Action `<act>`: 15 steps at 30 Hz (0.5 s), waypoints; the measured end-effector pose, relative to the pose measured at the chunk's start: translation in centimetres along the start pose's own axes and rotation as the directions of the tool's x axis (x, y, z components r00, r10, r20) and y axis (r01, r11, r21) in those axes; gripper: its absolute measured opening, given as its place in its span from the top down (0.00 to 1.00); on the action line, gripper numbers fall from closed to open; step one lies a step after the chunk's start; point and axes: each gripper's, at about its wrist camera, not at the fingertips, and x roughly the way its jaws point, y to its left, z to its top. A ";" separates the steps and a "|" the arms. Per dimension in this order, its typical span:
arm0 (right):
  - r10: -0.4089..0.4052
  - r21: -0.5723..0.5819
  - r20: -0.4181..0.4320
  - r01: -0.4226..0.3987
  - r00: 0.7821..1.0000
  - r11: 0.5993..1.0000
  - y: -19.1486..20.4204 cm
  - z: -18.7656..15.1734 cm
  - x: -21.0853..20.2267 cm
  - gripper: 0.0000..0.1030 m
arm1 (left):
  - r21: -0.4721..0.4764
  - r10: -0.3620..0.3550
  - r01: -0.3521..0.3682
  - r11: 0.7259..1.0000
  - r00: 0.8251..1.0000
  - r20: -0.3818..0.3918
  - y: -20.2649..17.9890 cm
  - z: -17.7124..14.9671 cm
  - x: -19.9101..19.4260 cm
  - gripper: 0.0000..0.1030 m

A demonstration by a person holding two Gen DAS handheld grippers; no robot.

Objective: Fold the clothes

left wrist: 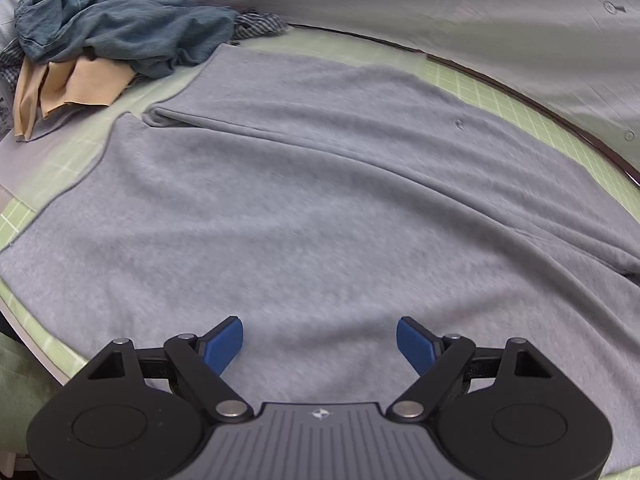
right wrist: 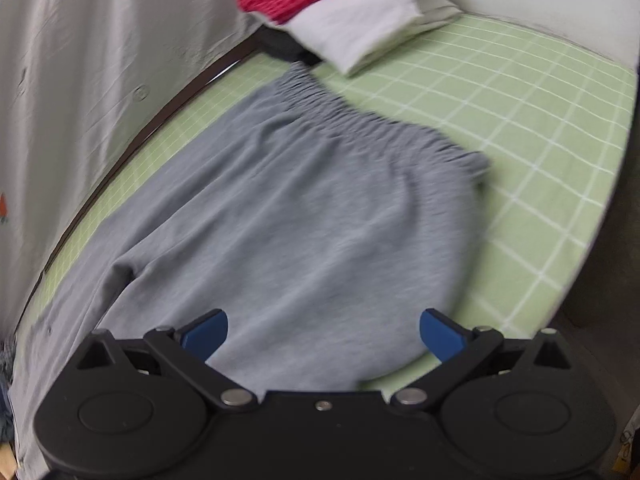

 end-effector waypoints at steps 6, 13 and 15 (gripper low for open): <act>0.094 0.139 -0.029 -0.089 0.995 0.986 -3.4 1.1 0.5 0.00 | -0.037 -0.015 0.014 0.999 1.000 -0.027 -1.6 -1.7 -0.5 0.18; 0.276 0.384 -0.064 -0.232 0.959 0.894 -5.4 1.0 1.0 0.00 | -0.164 -0.068 0.057 0.985 0.996 -0.062 -0.5 -3.2 -1.5 0.18; 0.336 0.469 -0.077 -0.264 0.939 0.843 -5.9 0.2 1.2 0.00 | -0.242 -0.100 0.080 0.967 0.993 -0.070 0.7 -3.6 -1.8 0.18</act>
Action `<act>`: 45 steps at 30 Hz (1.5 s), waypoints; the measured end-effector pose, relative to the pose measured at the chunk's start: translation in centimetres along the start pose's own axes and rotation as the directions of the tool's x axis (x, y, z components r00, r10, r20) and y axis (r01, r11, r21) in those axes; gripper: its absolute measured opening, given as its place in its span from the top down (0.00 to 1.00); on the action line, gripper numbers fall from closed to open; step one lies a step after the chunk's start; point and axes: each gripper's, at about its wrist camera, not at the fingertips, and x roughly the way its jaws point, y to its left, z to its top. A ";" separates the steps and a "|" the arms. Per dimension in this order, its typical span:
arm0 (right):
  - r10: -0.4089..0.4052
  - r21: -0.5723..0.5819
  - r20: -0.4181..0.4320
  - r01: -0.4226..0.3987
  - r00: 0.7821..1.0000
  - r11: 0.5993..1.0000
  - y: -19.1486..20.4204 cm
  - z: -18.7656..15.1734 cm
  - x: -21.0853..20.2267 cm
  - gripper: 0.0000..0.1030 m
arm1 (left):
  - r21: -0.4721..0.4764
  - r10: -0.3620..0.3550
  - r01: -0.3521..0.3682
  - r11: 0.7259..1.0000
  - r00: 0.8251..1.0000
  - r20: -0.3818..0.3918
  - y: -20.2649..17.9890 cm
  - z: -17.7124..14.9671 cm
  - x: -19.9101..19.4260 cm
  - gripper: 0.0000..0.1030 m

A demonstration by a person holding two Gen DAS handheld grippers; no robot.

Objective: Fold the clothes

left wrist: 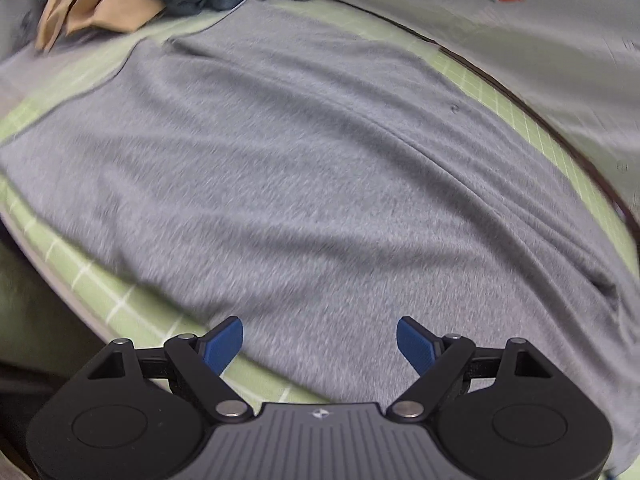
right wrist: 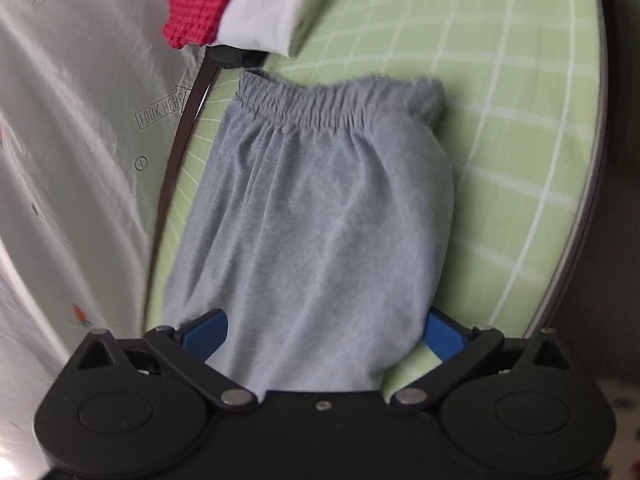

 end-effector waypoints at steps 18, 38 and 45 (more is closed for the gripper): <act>0.101 0.169 -0.015 -0.097 0.995 0.981 -0.4 -2.4 1.4 0.00 | -0.540 -0.265 0.276 0.795 0.959 0.100 9.5 0.1 -0.2 0.19; 0.113 0.271 0.176 -0.159 0.978 0.949 -1.0 -2.6 1.8 0.00 | -0.671 -0.213 0.323 0.668 0.946 0.244 15.5 4.4 0.9 0.19; 0.106 0.344 0.281 -0.203 0.954 0.917 -1.8 -1.3 1.6 0.00 | -0.733 -0.150 0.319 0.601 0.946 0.288 17.2 5.1 0.5 0.19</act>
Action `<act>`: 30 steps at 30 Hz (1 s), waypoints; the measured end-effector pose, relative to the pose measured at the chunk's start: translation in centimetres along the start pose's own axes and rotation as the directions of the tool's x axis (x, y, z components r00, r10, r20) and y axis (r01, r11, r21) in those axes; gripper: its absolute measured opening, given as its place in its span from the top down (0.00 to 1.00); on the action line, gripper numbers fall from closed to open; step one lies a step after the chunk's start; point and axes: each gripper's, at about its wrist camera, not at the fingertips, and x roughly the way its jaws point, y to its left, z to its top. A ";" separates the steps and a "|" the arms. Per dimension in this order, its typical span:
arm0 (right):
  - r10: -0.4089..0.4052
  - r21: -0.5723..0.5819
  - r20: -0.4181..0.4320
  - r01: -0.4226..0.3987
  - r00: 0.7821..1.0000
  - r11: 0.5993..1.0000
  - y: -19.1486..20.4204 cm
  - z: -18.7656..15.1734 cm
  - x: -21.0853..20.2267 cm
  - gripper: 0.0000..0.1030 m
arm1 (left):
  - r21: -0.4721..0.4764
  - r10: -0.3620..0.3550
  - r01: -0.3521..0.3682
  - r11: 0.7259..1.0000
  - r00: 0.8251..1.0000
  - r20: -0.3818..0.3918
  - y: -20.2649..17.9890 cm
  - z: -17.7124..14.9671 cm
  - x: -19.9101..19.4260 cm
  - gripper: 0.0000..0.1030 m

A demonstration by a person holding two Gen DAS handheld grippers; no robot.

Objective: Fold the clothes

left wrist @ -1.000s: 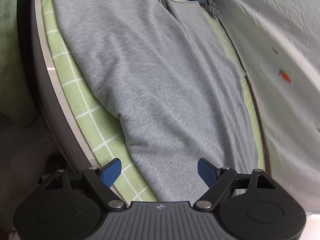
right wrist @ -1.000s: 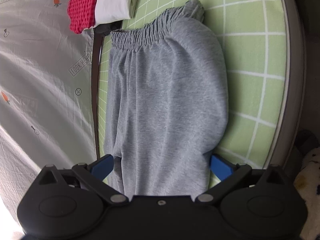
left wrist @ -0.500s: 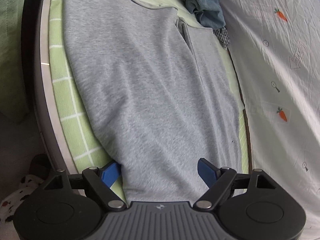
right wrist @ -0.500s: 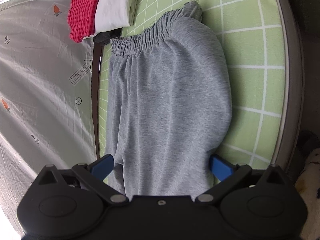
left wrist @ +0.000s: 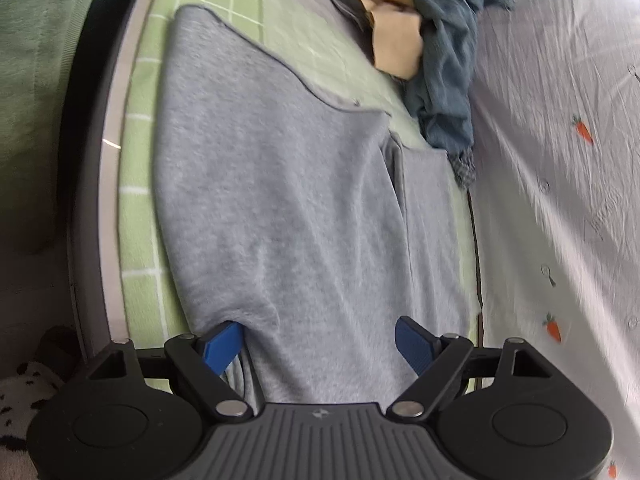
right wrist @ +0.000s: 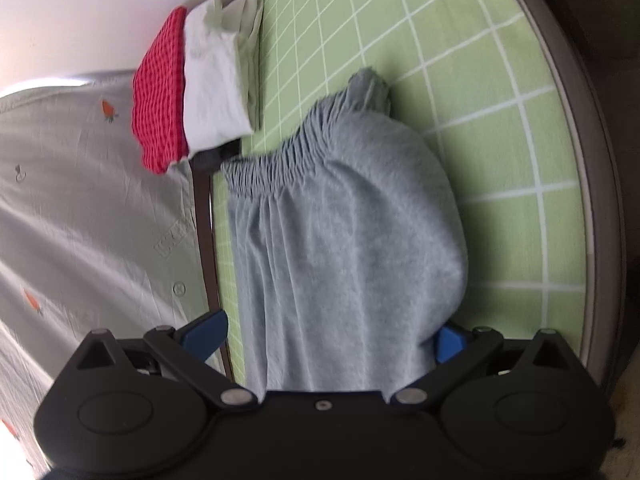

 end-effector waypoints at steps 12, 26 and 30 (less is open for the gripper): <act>-0.025 -0.041 0.014 0.025 1.000 0.999 0.8 0.2 0.3 0.00 | 0.014 0.019 -0.017 1.000 0.985 -0.174 0.7 -3.0 -0.4 0.19; 0.016 -0.032 -0.027 -0.017 1.000 0.999 0.2 0.9 0.3 0.00 | 0.040 -0.205 0.219 0.975 0.954 -0.219 -0.8 -5.9 0.2 0.18; 0.025 -0.029 -0.032 -0.026 0.999 0.999 0.1 1.0 0.3 0.00 | 0.036 -0.136 0.146 0.989 0.969 -0.204 -0.2 -5.8 0.5 0.18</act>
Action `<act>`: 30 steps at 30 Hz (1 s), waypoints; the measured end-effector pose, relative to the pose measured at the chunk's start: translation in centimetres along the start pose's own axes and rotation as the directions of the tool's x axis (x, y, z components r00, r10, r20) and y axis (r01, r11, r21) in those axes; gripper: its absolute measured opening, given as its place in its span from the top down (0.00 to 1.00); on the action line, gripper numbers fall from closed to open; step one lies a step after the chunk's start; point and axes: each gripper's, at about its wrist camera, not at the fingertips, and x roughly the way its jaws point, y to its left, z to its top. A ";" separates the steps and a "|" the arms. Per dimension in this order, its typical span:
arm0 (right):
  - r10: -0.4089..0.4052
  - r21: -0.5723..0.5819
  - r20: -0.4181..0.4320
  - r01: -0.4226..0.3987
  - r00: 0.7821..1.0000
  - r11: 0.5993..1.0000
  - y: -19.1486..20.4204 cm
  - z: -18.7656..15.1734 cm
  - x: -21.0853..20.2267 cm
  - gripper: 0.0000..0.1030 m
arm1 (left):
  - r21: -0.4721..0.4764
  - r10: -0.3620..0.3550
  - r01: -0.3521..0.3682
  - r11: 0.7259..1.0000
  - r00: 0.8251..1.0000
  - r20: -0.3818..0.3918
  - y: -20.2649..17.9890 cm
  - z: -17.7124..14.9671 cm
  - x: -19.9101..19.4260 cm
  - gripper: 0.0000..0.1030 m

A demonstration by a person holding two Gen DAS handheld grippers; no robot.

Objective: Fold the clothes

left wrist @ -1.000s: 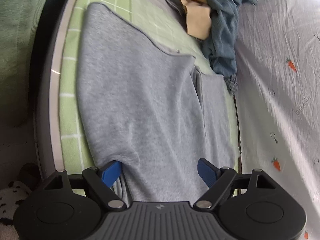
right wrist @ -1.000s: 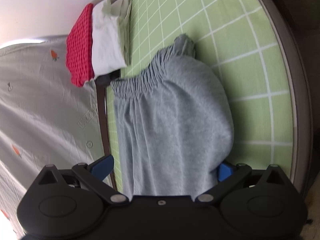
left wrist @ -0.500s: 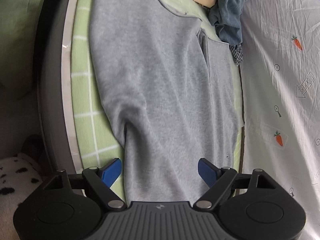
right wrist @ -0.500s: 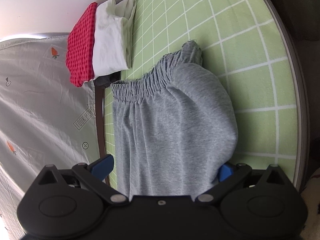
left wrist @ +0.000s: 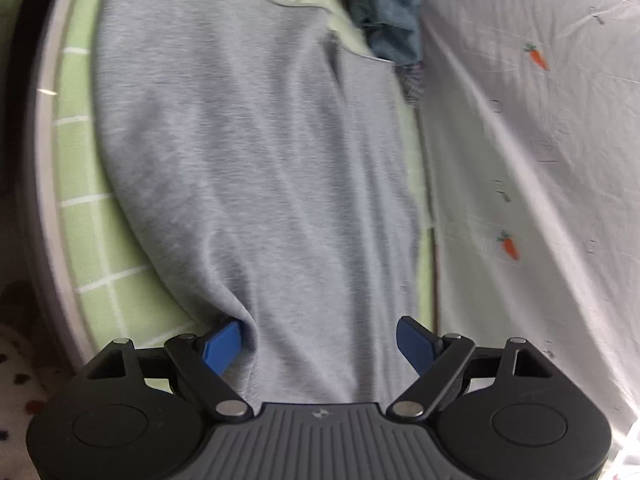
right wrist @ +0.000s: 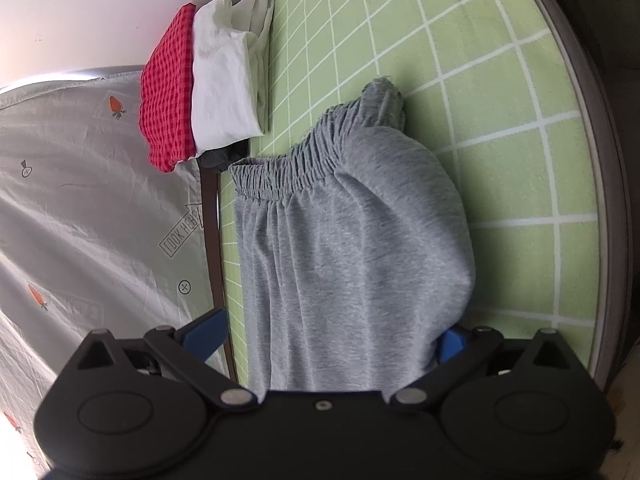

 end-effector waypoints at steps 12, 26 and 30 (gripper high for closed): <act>0.003 0.004 -0.003 -0.003 1.000 1.000 0.1 0.0 -0.1 0.00 | -0.027 0.048 -0.046 0.999 0.998 0.050 1.5 0.8 -0.6 0.18; -0.101 -0.093 0.032 0.104 0.994 0.990 2.0 1.0 -0.1 0.00 | -0.017 0.139 -0.140 0.990 0.952 0.273 0.9 4.3 -2.7 0.20; -0.101 -0.081 0.037 0.104 0.994 0.991 1.8 1.1 -0.1 0.03 | -0.014 0.155 -0.159 0.987 0.938 0.309 0.8 5.3 -2.8 0.20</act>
